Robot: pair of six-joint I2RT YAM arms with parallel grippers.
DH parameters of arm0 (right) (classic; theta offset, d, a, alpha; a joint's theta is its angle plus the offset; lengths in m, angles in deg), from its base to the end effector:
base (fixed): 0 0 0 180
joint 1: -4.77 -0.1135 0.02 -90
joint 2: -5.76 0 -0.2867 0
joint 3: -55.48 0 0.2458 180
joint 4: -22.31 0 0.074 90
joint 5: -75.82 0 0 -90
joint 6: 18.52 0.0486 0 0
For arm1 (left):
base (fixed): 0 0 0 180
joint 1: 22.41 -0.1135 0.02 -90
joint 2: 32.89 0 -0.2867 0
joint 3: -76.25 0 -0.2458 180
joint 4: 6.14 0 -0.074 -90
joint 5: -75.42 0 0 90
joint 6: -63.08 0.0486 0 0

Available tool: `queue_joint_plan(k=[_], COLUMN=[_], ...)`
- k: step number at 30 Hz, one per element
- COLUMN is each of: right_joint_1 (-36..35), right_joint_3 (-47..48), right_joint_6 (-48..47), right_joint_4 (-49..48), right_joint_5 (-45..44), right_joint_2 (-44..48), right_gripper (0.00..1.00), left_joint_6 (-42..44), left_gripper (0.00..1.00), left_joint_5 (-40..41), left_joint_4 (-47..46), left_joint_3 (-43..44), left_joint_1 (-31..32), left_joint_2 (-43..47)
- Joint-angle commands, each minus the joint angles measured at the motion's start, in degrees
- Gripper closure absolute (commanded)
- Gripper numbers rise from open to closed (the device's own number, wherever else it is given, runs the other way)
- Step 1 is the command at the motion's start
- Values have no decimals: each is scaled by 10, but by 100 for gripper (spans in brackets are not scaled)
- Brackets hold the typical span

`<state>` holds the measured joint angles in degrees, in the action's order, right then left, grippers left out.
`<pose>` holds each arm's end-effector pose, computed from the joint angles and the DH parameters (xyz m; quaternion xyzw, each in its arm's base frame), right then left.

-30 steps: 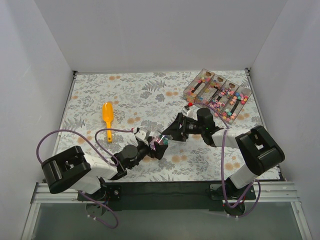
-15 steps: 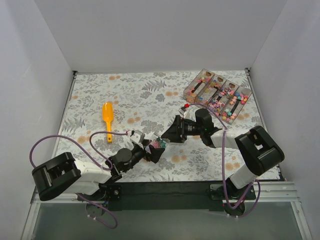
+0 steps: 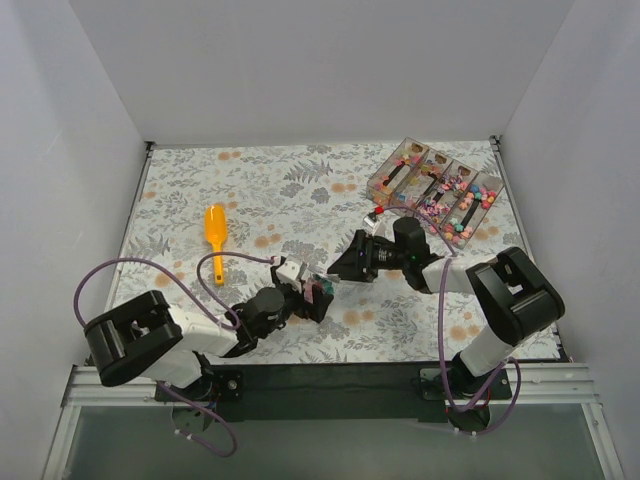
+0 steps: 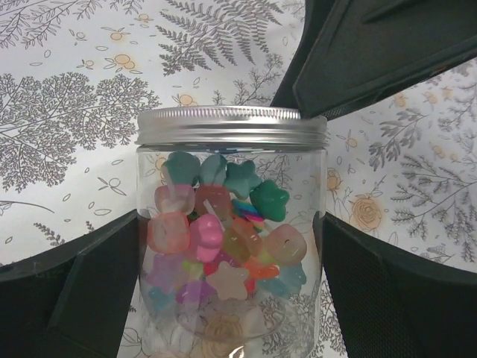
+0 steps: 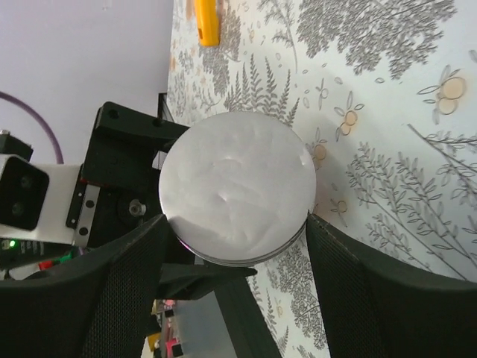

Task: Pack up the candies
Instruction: Screw the bottle lid onto the packing bottle.

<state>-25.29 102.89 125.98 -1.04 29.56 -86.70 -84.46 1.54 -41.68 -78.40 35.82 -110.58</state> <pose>0.2492 0.1830 0.1856 -0.0418 0.7949 0.5786 0.1781 0.1297 -0.1838 0.1641 -0.0788 0.7954 -0.4402 0.4092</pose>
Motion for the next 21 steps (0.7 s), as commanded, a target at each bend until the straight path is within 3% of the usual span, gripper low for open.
queue_joint_plan(k=[1,3,5,8,15,21], right_joint_1=[2,2,2,2,2,-7], right_joint_3=[21,28,29,25,23,57], right_joint_6=[-21,-30,-36,-48,-53,-55], right_joint_4=[-30,-18,-2,16,37,64], right_joint_5=[3,5,2,-5,-2,-9], right_joint_2=[13,16,21,31,69,91], right_gripper=[75,70,57,47,46,46], left_joint_6=[13,12,15,19,1,-1], left_gripper=[11,11,13,16,29,31], left_joint_5=[2,-6,-7,4,6,-16], left_joint_4=[113,88,17,-5,-83,-118], left_joint_3=[50,39,9,8,-15,1], left_joint_1=[4,5,4,4,4,4], left_joint_2=[-32,-33,-26,-22,-54,-98])
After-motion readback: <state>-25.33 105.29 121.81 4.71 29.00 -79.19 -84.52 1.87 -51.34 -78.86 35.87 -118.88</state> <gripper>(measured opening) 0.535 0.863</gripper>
